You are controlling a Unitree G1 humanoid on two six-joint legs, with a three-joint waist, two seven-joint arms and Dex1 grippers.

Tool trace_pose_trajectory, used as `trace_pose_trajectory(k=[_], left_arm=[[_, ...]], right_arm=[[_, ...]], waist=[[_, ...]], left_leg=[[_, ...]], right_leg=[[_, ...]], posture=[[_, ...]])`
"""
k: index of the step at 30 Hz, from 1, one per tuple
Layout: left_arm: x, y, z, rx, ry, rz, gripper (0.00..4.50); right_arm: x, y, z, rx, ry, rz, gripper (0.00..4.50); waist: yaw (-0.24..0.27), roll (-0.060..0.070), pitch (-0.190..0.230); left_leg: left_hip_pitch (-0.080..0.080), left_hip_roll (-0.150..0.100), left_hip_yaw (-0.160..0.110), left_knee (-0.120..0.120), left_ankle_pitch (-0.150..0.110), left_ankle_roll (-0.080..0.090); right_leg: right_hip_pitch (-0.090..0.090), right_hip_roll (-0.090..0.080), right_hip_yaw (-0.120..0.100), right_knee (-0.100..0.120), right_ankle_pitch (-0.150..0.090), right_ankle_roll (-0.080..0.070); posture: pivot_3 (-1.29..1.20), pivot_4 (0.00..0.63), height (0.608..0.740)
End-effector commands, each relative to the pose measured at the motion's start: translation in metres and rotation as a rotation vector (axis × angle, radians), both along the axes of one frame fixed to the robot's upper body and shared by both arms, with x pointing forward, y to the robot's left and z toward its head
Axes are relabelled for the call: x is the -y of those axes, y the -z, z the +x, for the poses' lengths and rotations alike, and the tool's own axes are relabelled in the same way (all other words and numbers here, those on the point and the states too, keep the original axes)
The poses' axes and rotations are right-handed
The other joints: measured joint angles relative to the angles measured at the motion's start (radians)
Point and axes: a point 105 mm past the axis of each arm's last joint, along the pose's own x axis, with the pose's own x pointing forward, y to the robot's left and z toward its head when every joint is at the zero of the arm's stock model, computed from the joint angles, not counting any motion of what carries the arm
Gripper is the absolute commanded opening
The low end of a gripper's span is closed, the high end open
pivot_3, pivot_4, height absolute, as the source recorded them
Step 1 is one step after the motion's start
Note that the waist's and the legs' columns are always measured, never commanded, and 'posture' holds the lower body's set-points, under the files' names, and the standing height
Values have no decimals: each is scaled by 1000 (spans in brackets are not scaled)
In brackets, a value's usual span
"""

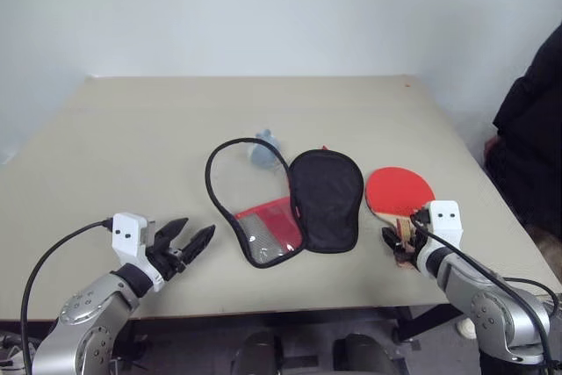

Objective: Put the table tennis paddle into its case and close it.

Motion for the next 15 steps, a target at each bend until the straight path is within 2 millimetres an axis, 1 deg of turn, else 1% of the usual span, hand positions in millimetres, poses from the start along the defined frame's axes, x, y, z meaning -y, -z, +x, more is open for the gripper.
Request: trace_pose_trajectory(k=[1, 7, 8, 10, 15], left_arm=[[3, -13, 0, 57, 9, 24, 3590], [5, -14, -1, 60, 19, 21, 3590], [5, -15, -1, 63, 23, 21, 3620], [5, -16, 0, 68, 28, 24, 3620], [10, -15, -2, 69, 99, 53, 3620]], right_arm=[[6, -9, 1, 20, 40, -31, 4500], [6, -8, 2, 8, 51, -32, 4500], [7, -8, 3, 6, 56, -36, 4122], [9, -7, 3, 2, 67, -39, 3732], [13, -8, 5, -1, 93, -37, 2301]], waist=[[0, 0, 0], [0, 0, -1], [0, 0, -1], [0, 0, -1], [0, 0, 0]], left_leg=[[0, 0, 0, 0, 0, 0], [1, 3, 3, 0, 0, 0], [1, 7, 4, 0, 0, 0], [1, 10, 7, 0, 0, 0], [2, 10, 11, 0, 0, 0]], right_leg=[[0, 0, 0, 0, 0, 0], [0, 0, 0, 0, 0, 0], [-1, 0, 0, 0, 0, 0], [-1, 0, 0, 0, 1, 1], [-3, 0, -1, -1, 4, 0]], posture=[[0, 0, 725], [0, 0, 725], [0, 0, 725], [0, 0, 725], [0, 0, 725]])
